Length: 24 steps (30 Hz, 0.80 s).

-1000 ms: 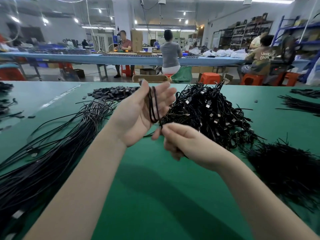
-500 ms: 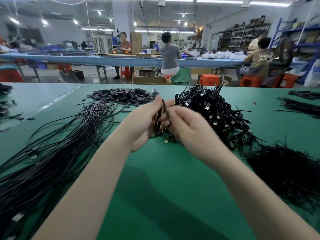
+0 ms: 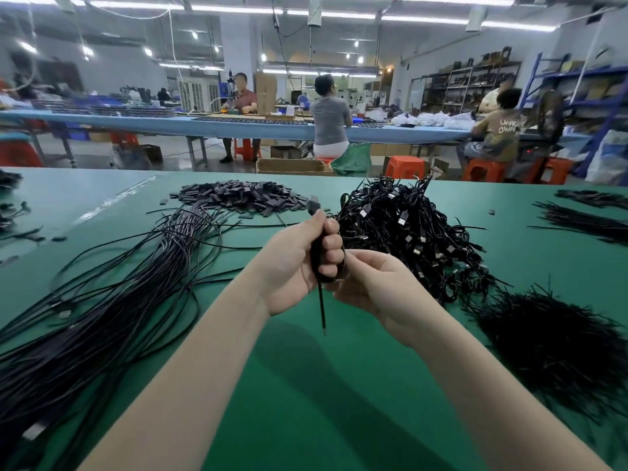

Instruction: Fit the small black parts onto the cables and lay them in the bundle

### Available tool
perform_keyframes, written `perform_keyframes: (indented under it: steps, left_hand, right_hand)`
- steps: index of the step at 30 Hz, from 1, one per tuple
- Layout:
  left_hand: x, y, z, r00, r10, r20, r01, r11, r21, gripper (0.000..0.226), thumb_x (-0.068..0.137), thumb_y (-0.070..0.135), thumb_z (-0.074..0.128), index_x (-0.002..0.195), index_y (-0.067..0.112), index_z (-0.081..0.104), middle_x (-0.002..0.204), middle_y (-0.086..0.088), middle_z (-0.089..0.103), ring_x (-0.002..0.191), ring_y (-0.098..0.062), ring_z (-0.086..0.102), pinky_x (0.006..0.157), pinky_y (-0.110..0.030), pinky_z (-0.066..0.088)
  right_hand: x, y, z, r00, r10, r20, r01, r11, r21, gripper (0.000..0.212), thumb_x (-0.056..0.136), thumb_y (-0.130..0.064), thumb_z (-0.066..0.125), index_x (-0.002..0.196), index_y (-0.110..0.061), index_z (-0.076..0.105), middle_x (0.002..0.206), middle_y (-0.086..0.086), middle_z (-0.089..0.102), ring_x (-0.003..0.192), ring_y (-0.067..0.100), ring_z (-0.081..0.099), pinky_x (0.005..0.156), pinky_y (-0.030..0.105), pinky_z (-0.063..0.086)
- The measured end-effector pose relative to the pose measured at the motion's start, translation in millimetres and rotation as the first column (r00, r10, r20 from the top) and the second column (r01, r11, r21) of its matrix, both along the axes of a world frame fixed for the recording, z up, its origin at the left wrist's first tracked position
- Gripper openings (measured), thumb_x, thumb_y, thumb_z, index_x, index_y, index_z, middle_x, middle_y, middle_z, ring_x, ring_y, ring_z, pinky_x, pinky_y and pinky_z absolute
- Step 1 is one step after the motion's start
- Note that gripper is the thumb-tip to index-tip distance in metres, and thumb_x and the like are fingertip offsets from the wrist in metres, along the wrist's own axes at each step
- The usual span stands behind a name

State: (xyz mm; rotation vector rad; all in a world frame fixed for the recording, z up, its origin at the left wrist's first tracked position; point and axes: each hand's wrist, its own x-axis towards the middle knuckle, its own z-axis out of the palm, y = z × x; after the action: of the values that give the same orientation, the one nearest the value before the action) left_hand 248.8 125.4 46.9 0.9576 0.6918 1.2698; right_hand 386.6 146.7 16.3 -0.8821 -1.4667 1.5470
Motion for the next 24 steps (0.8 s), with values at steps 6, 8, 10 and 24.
perform_keyframes:
  steps: [6, 8, 10, 24]
  left_hand:
    - [3, 5, -6, 0.973, 0.158, -0.171, -0.156, 0.987, 0.024, 0.032, 0.103, 0.029, 0.038, 0.078, 0.015, 0.052, 0.071, 0.002, 0.048, 0.061, -0.011, 0.043, 0.06, -0.022, 0.042]
    - [6, 5, -9, 0.969, 0.165, -0.186, -0.16, 0.986, 0.044, 0.031, 0.102, 0.028, 0.04, 0.078, 0.016, 0.057, 0.085, 0.004, 0.061, 0.068, -0.011, 0.05, 0.07, -0.025, 0.044]
    - [7, 5, -11, 0.962, 0.172, -0.213, -0.164, 0.985, 0.056, 0.031, 0.101, 0.03, 0.041, 0.078, 0.018, 0.06, 0.115, 0.005, 0.068, 0.079, -0.012, 0.055, 0.085, -0.031, 0.041]
    - [27, 13, -28, 0.912, 0.303, -0.277, -0.28, 0.952, 0.122, 0.033, 0.103, 0.033, 0.038, 0.075, 0.022, 0.053, 0.074, 0.009, 0.051, 0.067, -0.006, 0.044, 0.062, -0.022, 0.032]
  right_hand:
    - [0, 7, -7, 0.998, -0.065, -0.008, 0.065, 0.997, 0.027, 0.022, 0.097, -0.029, 0.053, 0.09, -0.016, 0.069, 0.076, -0.001, 0.069, 0.063, 0.011, 0.065, 0.075, 0.032, 0.055]
    - [-2, 7, -11, 0.994, -0.1, 0.039, 0.094, 0.988, 0.126, 0.016, 0.095, -0.022, 0.057, 0.087, -0.017, 0.07, 0.071, -0.005, 0.067, 0.057, 0.008, 0.062, 0.071, 0.029, 0.056]
    - [-2, 8, -12, 0.991, -0.123, 0.045, 0.116, 0.983, 0.144, 0.016, 0.095, -0.02, 0.056, 0.087, -0.017, 0.07, 0.07, -0.007, 0.064, 0.053, 0.007, 0.059, 0.066, 0.026, 0.055]
    - [-5, 1, -23, 0.674, -0.49, 0.553, 0.004, 0.751, 0.661, 0.03, 0.098, -0.043, 0.039, 0.111, -0.017, 0.047, 0.102, 0.003, 0.058, 0.089, 0.024, 0.06, 0.068, 0.036, 0.043]
